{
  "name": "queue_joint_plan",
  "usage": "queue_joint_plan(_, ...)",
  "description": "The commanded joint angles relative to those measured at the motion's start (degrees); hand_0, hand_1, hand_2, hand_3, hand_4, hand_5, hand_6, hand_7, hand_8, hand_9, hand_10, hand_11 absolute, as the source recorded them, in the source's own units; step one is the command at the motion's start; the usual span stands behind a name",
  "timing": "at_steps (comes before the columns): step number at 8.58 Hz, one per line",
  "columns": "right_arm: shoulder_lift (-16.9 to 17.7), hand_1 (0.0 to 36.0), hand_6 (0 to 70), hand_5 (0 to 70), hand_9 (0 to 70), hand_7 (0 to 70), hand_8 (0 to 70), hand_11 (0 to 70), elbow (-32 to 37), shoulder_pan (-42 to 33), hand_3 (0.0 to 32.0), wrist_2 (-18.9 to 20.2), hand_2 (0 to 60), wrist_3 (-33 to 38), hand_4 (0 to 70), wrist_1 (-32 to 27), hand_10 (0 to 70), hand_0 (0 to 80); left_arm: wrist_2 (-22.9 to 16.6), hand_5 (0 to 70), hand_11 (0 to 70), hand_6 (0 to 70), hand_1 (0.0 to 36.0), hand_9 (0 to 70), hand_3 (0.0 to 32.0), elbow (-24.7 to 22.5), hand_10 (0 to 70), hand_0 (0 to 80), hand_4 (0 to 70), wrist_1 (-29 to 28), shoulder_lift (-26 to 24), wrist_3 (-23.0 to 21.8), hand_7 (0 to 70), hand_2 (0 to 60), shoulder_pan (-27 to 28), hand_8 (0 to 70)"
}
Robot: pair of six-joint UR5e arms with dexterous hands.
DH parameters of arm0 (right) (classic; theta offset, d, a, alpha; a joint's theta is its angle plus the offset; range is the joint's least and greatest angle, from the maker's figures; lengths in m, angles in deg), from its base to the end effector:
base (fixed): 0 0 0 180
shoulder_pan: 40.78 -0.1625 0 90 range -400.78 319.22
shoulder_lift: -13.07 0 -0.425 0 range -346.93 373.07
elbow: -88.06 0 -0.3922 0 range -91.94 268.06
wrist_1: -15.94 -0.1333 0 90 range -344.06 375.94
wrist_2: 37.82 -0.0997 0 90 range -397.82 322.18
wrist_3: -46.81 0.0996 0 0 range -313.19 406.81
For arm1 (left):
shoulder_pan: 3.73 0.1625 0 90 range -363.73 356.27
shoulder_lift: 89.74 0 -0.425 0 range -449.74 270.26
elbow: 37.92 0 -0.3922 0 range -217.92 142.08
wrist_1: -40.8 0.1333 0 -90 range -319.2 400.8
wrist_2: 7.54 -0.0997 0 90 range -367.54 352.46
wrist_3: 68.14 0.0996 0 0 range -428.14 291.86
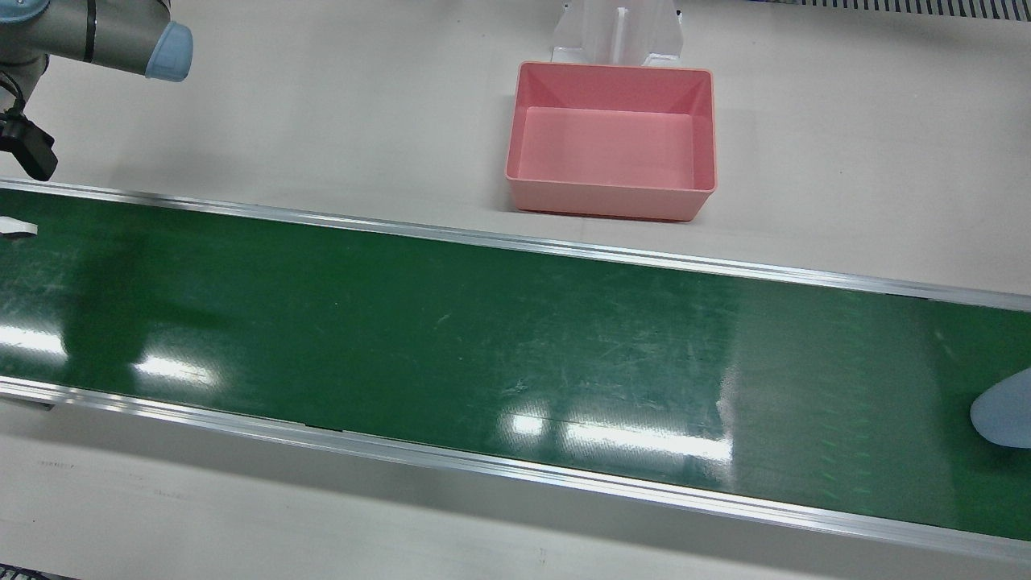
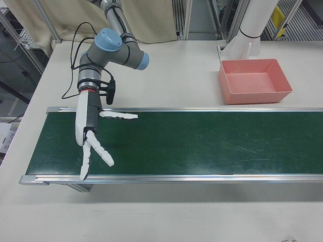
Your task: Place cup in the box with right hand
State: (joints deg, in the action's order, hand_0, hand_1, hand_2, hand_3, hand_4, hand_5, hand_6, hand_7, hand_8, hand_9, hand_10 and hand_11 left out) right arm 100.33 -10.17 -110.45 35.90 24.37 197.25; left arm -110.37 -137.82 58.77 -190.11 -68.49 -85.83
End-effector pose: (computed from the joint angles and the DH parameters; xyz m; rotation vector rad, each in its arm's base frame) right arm -0.0282 -0.5402 0.5946 0.3054 -2.1900 1.8400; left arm -0.0352 -0.5556 0.5404 -0.3750 2.0657 -1.9853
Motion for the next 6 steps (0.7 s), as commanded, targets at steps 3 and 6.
queue_joint_plan(3, 1.5, 20.9, 2.4, 6.8, 1.0, 2.3, 3.5, 0.0, -1.2, 2.5, 0.0, 0.0, 4.9, 2.1, 0.0, 0.1, 0.0, 51.4, 0.0, 0.0, 0.0, 0.0, 0.0, 0.0, 0.0, 0.3, 0.0, 0.0, 0.0, 0.0, 0.0, 0.0, 0.0, 0.0, 0.0, 0.0)
queue_joint_plan(6, 4.4, 20.0, 2.8, 6.6, 1.2, 4.7, 3.9, 0.0, -1.3, 2.7, 0.0, 0.0, 5.2, 3.1, 0.0, -0.1, 0.0, 50.5, 0.0, 0.0, 0.0, 0.0, 0.0, 0.0, 0.0, 0.2, 0.0, 0.0, 0.0, 0.0, 0.0, 0.0, 0.0, 0.0, 0.0, 0.0)
